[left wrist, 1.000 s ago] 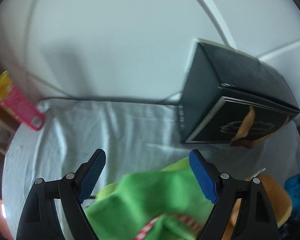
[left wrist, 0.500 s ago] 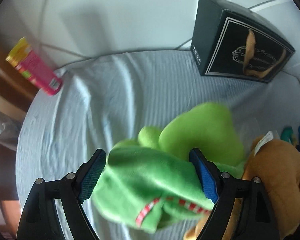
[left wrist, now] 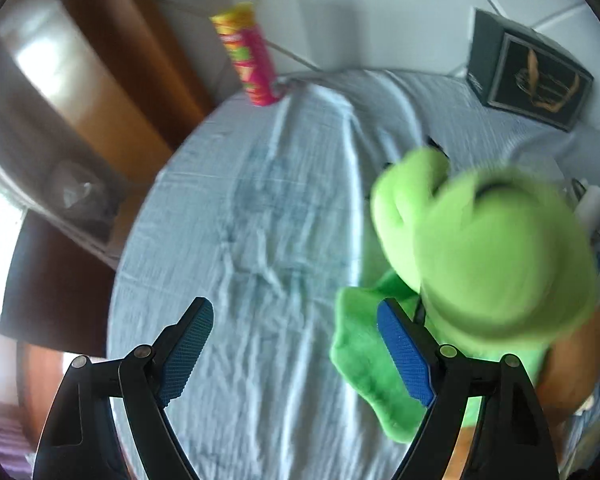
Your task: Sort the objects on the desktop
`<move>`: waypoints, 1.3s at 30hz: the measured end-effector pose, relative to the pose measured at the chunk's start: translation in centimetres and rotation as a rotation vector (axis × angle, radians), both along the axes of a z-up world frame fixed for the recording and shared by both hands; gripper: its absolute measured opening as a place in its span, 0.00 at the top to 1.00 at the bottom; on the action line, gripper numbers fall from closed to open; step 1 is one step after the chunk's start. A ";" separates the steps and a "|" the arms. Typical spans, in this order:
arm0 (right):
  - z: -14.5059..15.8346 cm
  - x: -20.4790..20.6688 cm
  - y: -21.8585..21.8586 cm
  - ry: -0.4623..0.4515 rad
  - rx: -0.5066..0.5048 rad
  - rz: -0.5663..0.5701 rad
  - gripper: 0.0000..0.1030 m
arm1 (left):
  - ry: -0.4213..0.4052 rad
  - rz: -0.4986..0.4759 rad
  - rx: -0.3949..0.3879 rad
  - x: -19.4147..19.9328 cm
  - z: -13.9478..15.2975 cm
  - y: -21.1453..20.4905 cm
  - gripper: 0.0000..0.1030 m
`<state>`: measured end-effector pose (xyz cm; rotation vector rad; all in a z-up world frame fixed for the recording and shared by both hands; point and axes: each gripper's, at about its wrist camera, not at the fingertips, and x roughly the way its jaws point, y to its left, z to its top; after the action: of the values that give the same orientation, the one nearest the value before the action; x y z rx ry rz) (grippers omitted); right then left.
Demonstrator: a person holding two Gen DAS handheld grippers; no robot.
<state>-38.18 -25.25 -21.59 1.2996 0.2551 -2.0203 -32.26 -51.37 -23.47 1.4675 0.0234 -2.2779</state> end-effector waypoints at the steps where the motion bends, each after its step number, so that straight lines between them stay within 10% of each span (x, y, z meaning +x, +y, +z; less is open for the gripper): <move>1: 0.2 0.7 0.0 0.007 -0.009 -0.001 0.00 | 0.016 0.002 0.006 0.9 0.5 -0.4 0.17; 21: 0.8 8.3 5.3 0.020 0.002 -0.258 0.00 | 0.070 -0.076 0.204 11.9 0.0 4.6 0.17; 39: -1.1 10.0 5.0 0.073 0.018 0.033 0.00 | 0.100 0.169 0.192 18.1 -5.0 14.3 0.17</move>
<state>-28.17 -20.28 -22.72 1.2265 0.3274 -2.0439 -14.12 -37.06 -28.50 1.3836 0.3908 -2.2579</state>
